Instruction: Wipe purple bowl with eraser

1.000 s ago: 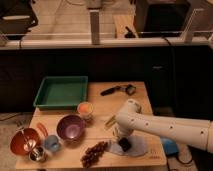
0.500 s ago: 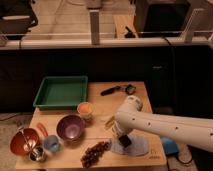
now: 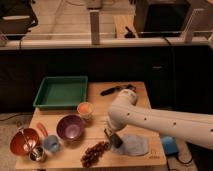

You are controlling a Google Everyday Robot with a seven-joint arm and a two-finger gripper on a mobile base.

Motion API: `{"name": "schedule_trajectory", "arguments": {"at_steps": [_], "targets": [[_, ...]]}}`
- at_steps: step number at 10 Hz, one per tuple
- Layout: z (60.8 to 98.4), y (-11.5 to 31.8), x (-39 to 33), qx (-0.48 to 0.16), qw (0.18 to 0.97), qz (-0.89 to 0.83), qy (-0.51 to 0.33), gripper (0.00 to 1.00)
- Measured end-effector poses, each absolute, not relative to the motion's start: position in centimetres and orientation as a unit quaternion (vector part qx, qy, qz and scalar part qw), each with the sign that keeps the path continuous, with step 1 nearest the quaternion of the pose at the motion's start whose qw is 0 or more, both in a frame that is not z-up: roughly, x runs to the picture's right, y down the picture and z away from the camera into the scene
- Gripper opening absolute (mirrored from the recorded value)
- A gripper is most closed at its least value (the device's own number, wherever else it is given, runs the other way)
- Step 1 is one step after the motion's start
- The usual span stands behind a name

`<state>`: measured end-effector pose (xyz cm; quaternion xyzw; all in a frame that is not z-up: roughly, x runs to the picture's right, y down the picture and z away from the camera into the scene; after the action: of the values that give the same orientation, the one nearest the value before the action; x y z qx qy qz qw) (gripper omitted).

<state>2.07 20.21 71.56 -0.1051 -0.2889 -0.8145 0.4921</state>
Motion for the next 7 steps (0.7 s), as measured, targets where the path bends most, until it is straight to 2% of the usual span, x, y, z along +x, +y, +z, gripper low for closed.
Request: {"name": "schedule_trajectory", "arguments": {"at_steps": [3,5,6,7], "targets": [[70.2,20.0,-3.2,-0.087,0.429,-0.847,-0.302,0.54],[70.2,20.0,-5.2,-0.090,0.397,-0.864,-0.298,0.66],[70.6,20.1,-5.4,-0.095,0.392,-0.866,-0.295,0.76],[71.1,20.4,-5.1,-0.100,0.398,-0.863,-0.295,0.80]]}}
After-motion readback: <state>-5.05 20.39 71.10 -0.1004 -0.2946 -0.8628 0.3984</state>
